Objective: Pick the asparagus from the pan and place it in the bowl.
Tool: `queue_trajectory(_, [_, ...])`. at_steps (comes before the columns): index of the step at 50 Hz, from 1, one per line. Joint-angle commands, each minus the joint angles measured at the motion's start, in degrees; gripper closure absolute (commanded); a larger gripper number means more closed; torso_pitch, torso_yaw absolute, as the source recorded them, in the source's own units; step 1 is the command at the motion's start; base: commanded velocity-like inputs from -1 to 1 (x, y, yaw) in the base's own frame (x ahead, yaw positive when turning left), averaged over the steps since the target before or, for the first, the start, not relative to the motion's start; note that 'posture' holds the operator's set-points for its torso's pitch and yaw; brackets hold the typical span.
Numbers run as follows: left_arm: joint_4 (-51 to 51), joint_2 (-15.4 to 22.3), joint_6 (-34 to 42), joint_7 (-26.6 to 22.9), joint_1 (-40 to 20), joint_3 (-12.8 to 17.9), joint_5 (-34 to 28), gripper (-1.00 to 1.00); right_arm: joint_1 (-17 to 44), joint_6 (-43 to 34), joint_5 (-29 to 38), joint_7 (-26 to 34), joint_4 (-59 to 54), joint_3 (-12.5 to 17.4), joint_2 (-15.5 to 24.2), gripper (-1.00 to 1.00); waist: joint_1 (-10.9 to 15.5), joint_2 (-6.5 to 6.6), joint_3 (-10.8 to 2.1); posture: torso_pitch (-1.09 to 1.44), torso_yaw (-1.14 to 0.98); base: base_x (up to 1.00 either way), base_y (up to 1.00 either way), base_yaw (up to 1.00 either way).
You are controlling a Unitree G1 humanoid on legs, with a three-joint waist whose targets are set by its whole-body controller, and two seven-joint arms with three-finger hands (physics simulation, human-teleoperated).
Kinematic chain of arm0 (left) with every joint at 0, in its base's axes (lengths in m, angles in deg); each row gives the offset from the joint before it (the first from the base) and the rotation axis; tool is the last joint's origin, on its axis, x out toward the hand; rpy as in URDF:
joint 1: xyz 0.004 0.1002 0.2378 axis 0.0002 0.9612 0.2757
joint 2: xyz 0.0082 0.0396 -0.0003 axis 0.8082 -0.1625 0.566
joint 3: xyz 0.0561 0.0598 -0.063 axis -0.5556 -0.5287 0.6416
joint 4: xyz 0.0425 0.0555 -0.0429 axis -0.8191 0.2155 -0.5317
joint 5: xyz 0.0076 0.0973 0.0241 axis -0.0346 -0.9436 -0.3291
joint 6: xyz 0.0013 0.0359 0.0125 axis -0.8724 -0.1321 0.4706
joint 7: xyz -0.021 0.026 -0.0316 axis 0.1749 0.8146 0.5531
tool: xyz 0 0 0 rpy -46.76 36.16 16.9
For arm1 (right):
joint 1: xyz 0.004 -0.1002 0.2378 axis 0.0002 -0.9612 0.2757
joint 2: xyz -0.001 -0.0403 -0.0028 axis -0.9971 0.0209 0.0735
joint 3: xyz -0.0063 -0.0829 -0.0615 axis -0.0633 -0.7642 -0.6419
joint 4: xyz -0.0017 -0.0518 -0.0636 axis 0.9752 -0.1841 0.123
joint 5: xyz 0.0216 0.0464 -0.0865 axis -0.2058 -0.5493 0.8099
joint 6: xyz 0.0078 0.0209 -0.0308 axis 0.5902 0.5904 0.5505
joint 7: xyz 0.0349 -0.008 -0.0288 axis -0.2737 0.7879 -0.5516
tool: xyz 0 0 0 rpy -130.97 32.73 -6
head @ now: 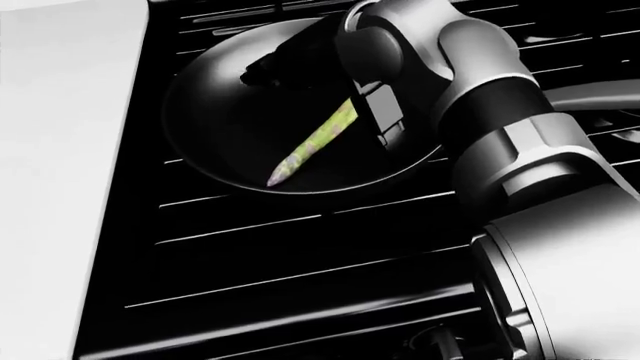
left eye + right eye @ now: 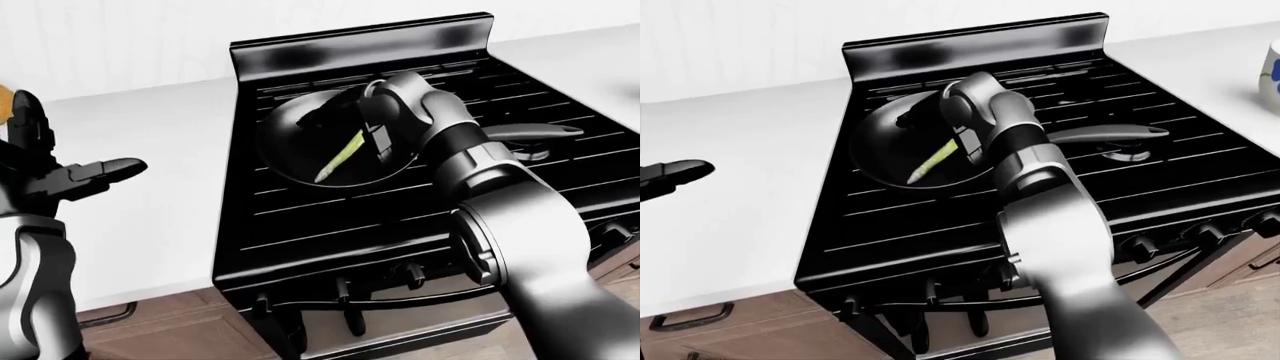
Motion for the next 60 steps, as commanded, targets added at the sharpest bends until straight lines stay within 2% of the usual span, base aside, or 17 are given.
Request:
queue_trajectory(1, [-1.94, 1.18, -1.47, 0.02, -1.25, 0.83, 0.04, -1.0, 1.57, -0.2, 0.21, -1.2, 1.12, 0.24, 0.86, -0.72, -0.14, 0.54, -1.23, 0.0, 0.0, 0.0, 0.0, 0.0])
queue_trajectory(3, [-1.93, 1.09, -1.53, 0.0, -1.23, 0.73, 0.02, -1.0, 1.4, -0.25, 0.35, -1.34, 1.09, 0.28, 0.92, -0.56, -0.11, 0.49, -1.23, 0.0, 0.0, 0.0, 0.0, 0.0])
queue_trajectory(5, [-1.92, 1.09, -1.53, -0.02, -1.25, 0.73, 0.02, -1.0, 1.35, -0.18, 0.45, -1.53, 1.04, 0.32, 0.98, -0.51, -0.08, 0.46, -1.24, 0.0, 0.0, 0.0, 0.0, 0.0])
queue_trajectory(8, [-1.74, 1.1, -1.65, -0.07, -1.26, 0.77, 0.0, -1.0, 1.19, -0.11, 0.7, -1.84, 1.02, 0.33, 1.17, -0.09, -0.09, 0.43, -1.24, 0.0, 0.0, 0.0, 0.0, 0.0])
queue_trajectory(10, [-1.79, 1.11, -1.62, -0.06, -1.26, 0.76, 0.02, -1.0, 1.16, -0.16, 0.75, -1.86, 1.02, 0.39, 1.22, 0.05, -0.09, 0.42, -1.29, 0.0, 0.0, 0.0, 0.0, 0.0])
queue_trajectory(17, [-1.85, 0.99, -1.72, -0.08, -1.13, 0.76, 0.08, -1.0, 0.68, 0.15, 0.85, -2.35, 1.04, 0.52, 1.45, 0.19, 0.05, 0.54, -1.32, 0.0, 0.0, 0.0, 0.0, 0.0])
queue_trajectory(21, [-1.96, 0.9, -1.75, -0.08, -1.08, 0.67, 0.02, -1.0, 0.27, 0.32, 0.86, -2.73, 1.03, 0.53, 1.54, 0.36, 0.15, 0.55, -1.43, 0.0, 0.0, 0.0, 0.0, 0.0])
queue_trajectory(26, [-1.78, 0.77, -1.94, -0.18, -1.0, 0.64, -0.05, -1.0, -0.6, 0.5, 0.75, -3.23, 1.03, 0.59, 1.48, 0.35, 0.21, 0.46, -1.58, 0.0, 0.0, 0.0, 0.0, 0.0])
queue_trajectory(31, [-1.74, 0.7, -2.01, -0.2, -0.96, 0.61, -0.05, -1.0, -1.04, 0.59, 0.51, -3.52, 1.05, 0.71, 1.73, 0.51, 0.19, 0.38, -1.64, 0.0, 0.0, 0.0, 0.0, 0.0])
queue_trajectory(40, [-1.96, 0.81, -1.7, -0.1, -1.03, 0.71, 0.1, -1.0, 1.28, 1.38, 0.25, -2.82, 1.28, 0.79, 2.45, 0.64, 0.09, 0.34, -1.52, 0.0, 0.0, 0.0, 0.0, 0.0])
queue_trajectory(41, [-2.08, 0.88, -1.56, -0.04, -1.08, 0.77, 0.17, -1.0, 1.53, 1.42, 0.13, -2.6, 1.34, 0.87, 2.44, 0.69, 0.08, 0.34, -1.48, 0.0, 0.0, 0.0, 0.0, 0.0])
queue_trajectory(43, [-2.25, 0.94, -1.43, 0.01, -1.1, 0.8, 0.25, -1.0, 2.23, 1.59, -0.2, -2.2, 1.42, 1.08, 2.59, 0.97, 0.02, 0.37, -1.4, 0.0, 0.0, 0.0, 0.0, 0.0])
queue_trajectory(44, [-2.25, 0.96, -1.4, 0.03, -1.14, 0.8, 0.27, -1.0, 2.59, 1.63, -0.35, -2.02, 1.47, 1.16, 2.7, 1.0, -0.01, 0.38, -1.36, 0.0, 0.0, 0.0, 0.0, 0.0])
queue_trajectory(60, [-2.35, 1.07, -1.26, 0.16, -1.34, 0.67, 0.26, -1.0, 5.03, 2.23, -2.58, -0.93, 2.16, 1.48, 3.33, 1.0, -0.41, 0.59, -0.93, 0.0, 0.0, 0.0, 0.0, 0.0])
